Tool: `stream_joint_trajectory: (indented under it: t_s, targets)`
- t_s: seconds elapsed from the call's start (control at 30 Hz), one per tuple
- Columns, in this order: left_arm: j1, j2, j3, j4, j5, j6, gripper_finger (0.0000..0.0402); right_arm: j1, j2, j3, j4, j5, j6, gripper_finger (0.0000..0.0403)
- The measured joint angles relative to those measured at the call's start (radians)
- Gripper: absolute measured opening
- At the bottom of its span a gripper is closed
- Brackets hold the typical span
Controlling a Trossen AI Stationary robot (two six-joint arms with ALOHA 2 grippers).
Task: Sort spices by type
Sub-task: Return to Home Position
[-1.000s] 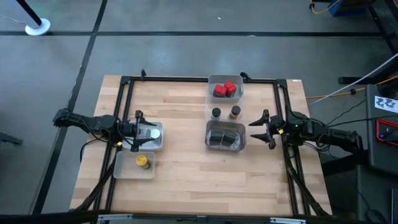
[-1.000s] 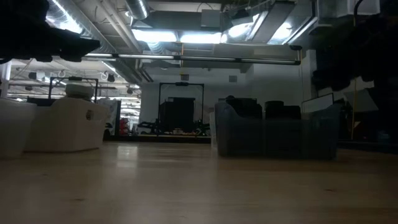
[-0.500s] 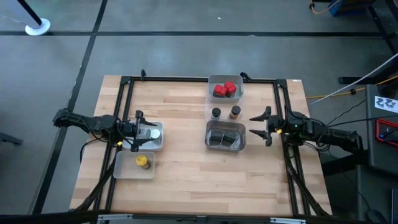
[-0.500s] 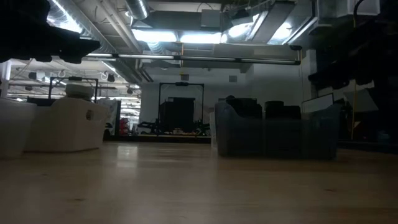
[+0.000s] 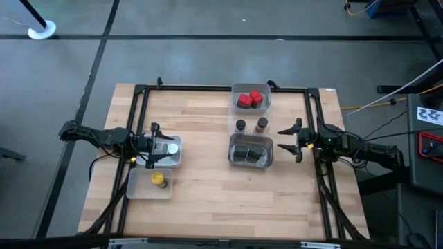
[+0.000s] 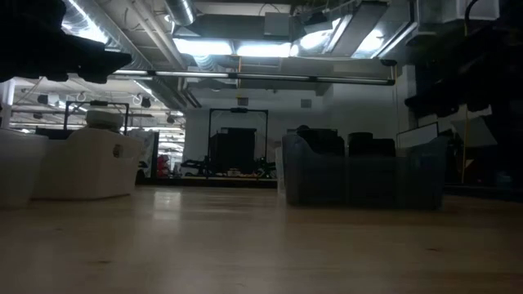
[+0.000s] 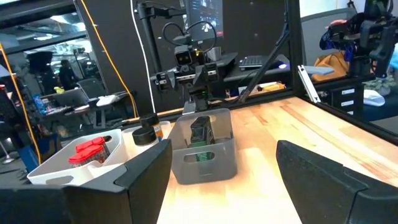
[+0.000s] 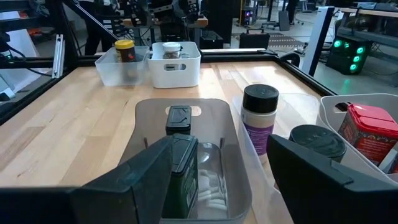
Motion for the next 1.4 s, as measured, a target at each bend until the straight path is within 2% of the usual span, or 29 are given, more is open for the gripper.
stream_joint_trajectory:
  t_s: [0.27,0.93,1.4]
  targets:
    - [0.000,0.000,0.000,0.000,0.000,0.000,0.0276,0.001,-0.054,-0.001,0.000,0.000,0.000,0.0260]
    - [0.000,0.000,0.000,0.000,0.000,0.024,0.0276,0.000,-0.054,-0.001,0.016,-0.001,0.000,0.0260]
    - [0.000,0.000,0.000,0.000,-0.004,-0.220,0.0276,0.000,-0.054,-0.001,0.017,-0.001,0.000,0.0260]
